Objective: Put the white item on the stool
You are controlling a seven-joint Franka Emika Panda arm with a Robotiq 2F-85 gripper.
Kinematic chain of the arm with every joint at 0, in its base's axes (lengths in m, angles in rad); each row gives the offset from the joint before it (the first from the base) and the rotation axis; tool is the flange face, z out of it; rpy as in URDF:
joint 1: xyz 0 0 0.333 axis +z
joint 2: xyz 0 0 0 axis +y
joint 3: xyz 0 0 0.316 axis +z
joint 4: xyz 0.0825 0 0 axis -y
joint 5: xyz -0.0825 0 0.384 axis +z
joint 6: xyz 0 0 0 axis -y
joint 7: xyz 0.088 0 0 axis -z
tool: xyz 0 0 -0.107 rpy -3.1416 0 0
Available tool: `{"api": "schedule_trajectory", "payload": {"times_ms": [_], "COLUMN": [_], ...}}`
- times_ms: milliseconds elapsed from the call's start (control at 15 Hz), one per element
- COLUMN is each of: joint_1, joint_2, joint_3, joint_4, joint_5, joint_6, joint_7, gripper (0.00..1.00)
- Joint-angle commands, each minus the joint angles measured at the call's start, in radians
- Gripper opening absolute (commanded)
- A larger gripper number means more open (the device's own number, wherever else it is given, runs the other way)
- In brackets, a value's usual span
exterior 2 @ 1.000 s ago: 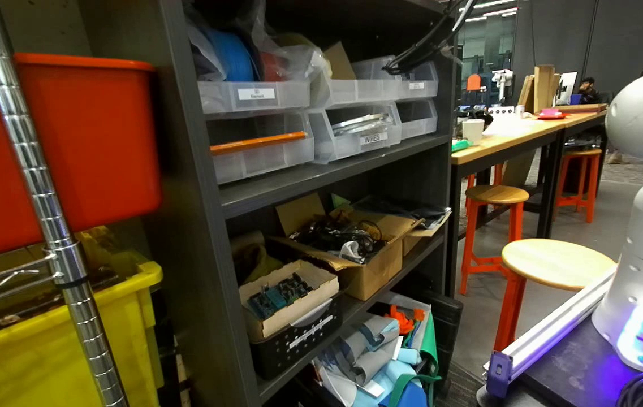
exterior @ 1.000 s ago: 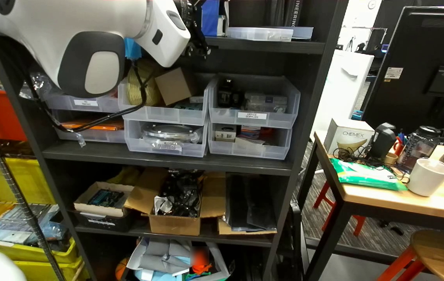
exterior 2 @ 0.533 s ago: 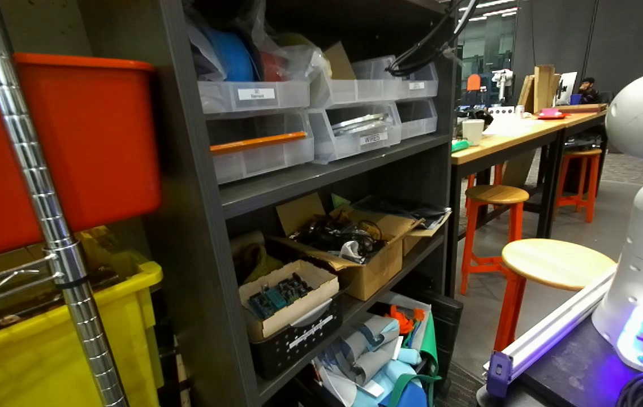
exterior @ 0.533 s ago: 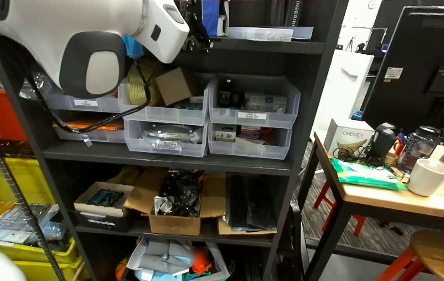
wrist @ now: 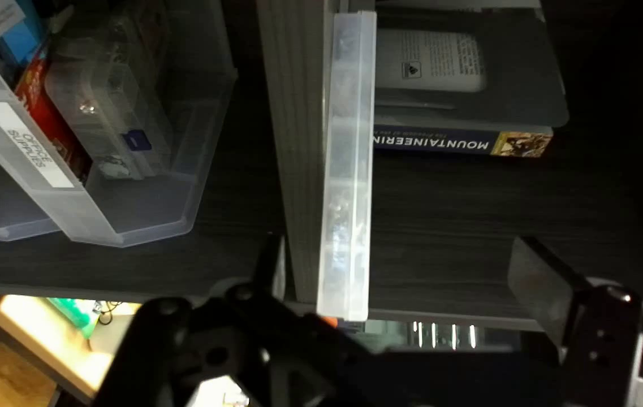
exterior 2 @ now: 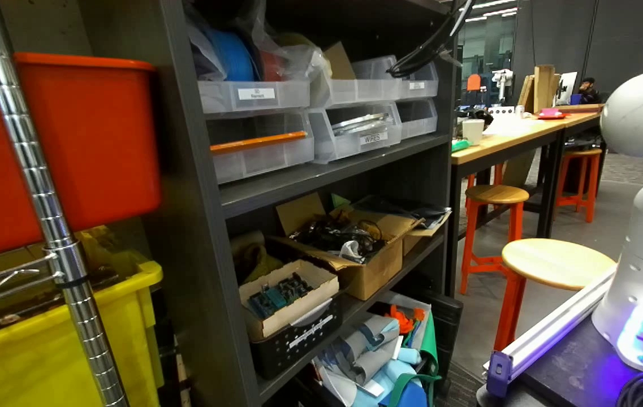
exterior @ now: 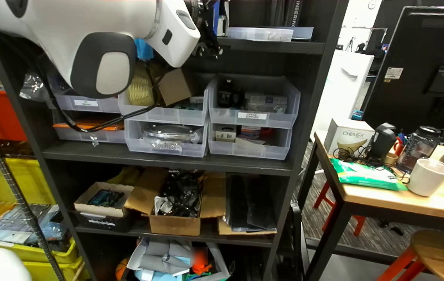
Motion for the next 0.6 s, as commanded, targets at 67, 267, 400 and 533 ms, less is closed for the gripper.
{"api": "schedule_trajectory", "payload": {"times_ms": [67, 267, 400, 533], "joint_1": [-0.16, -0.23, -0.263, -0.283], "joint_2": [0.078, 0.105, 0.114, 0.117], "joint_3": [0.046, 0.074, 0.092, 0.107], "joint_4": [0.113, 0.154, 0.172, 0.183], "joint_5": [0.019, 0.011, 0.007, 0.004], "joint_6": [-0.069, -0.093, -0.12, -0.149], "joint_7": [0.067, 0.095, 0.106, 0.113], "gripper": [1.0, 1.0, 1.0, 1.0]}}
